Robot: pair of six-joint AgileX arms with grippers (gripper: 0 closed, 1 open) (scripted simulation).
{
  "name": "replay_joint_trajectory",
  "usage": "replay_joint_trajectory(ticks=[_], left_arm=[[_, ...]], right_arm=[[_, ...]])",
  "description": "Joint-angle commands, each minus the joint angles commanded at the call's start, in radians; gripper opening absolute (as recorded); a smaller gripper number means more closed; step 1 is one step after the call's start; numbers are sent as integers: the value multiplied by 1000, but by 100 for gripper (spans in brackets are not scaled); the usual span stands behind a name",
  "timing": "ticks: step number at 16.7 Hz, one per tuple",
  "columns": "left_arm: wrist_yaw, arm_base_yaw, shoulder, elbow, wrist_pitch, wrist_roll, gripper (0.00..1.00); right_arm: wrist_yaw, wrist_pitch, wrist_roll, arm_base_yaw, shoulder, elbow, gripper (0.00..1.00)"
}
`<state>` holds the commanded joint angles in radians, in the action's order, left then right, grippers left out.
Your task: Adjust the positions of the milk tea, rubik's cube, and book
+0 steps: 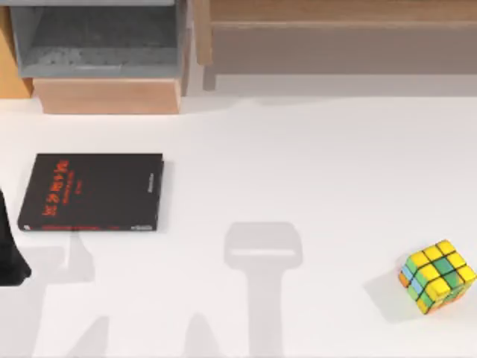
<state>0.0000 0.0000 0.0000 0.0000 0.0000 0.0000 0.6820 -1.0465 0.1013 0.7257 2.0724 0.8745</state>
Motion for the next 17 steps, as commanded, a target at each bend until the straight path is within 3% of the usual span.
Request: replay_joint_trajectory(ticks=[10, 17], left_arm=[[0, 0, 0, 0, 0, 0, 100], [0, 0, 0, 0, 0, 0, 100]], right_arm=[[0, 0, 0, 0, 0, 0, 98], [0, 0, 0, 0, 0, 0, 100]])
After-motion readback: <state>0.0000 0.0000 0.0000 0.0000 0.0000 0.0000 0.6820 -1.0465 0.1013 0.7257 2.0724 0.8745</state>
